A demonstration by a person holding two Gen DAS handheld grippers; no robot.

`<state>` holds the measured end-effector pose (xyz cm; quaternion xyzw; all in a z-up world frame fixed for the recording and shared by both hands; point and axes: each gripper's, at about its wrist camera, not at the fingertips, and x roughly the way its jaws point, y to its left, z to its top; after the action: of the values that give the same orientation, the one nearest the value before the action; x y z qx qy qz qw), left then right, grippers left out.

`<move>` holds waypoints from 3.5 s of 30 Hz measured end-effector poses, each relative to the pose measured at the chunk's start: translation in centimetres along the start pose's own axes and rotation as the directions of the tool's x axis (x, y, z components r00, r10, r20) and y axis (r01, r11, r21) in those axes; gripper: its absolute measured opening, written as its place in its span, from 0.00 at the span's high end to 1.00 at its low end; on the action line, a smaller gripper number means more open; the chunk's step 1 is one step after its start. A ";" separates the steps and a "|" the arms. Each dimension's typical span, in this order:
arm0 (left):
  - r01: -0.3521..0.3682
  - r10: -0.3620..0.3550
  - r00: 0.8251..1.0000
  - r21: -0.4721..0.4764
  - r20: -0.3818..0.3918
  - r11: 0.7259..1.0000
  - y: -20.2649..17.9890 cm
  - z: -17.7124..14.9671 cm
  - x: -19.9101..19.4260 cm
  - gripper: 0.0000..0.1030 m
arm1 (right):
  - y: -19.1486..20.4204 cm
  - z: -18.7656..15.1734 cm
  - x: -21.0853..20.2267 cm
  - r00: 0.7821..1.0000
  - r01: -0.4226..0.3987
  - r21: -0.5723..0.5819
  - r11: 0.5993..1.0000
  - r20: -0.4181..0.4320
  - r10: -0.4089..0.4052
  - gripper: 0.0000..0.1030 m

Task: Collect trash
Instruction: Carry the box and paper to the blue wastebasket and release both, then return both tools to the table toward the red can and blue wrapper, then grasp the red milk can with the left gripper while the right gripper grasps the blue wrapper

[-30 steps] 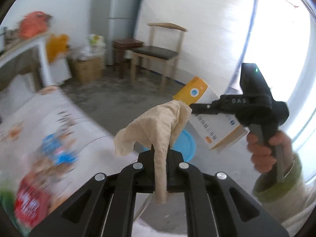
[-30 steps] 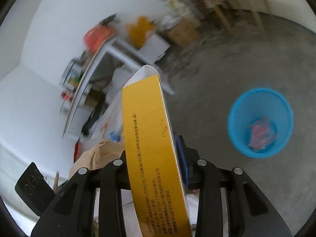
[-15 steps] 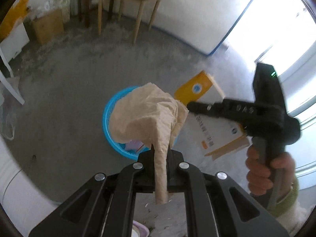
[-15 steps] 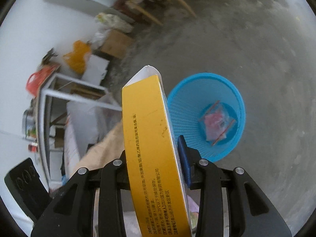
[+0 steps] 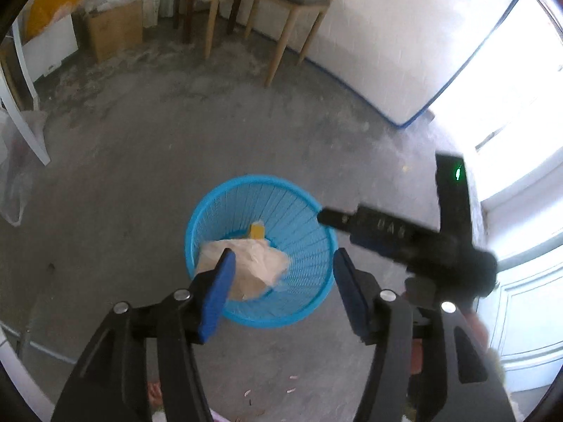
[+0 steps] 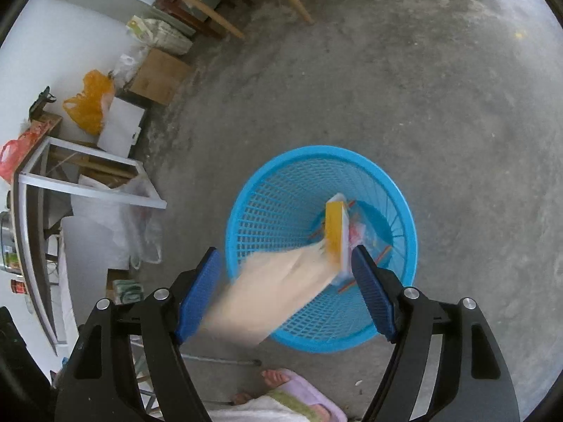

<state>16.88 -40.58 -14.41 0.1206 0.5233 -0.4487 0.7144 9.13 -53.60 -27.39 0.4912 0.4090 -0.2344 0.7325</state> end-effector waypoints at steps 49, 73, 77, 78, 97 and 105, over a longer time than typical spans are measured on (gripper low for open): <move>-0.607 0.661 0.623 -0.275 0.418 0.746 16.0 -27.0 -29.6 0.19 | 35.4 -22.6 -4.6 0.958 -0.287 -0.831 0.478 -0.232 0.172 0.19; -0.557 0.606 0.685 -0.245 0.404 0.794 17.0 -26.8 -27.3 0.19 | 37.4 -26.1 -1.2 0.957 -0.282 -0.858 0.429 -0.281 0.068 0.87; -0.519 0.562 0.721 -0.221 0.404 0.826 16.4 -27.4 -27.3 0.19 | 36.7 -26.4 -1.3 0.930 -0.352 -0.815 0.460 -0.358 0.077 0.88; -0.514 0.556 0.727 -0.217 0.404 0.830 16.3 -27.5 -27.2 0.19 | 36.6 -26.5 -1.4 0.925 -0.365 -0.808 0.463 -0.372 0.079 0.88; -0.460 0.521 0.760 -0.244 0.390 0.854 15.3 -27.3 -27.9 0.20 | 34.7 -26.7 -1.9 0.913 -0.383 -0.780 0.494 -0.401 0.075 0.89; -0.514 0.513 0.799 -0.086 0.312 0.853 15.8 -22.5 -27.2 0.14 | 34.4 -26.5 -1.8 0.916 -0.374 -0.789 0.487 -0.395 0.063 0.89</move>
<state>13.29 -3.16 -5.30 0.1834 0.3457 -0.2527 0.8849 24.01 -15.51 -12.60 0.1474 0.5145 0.1740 0.8266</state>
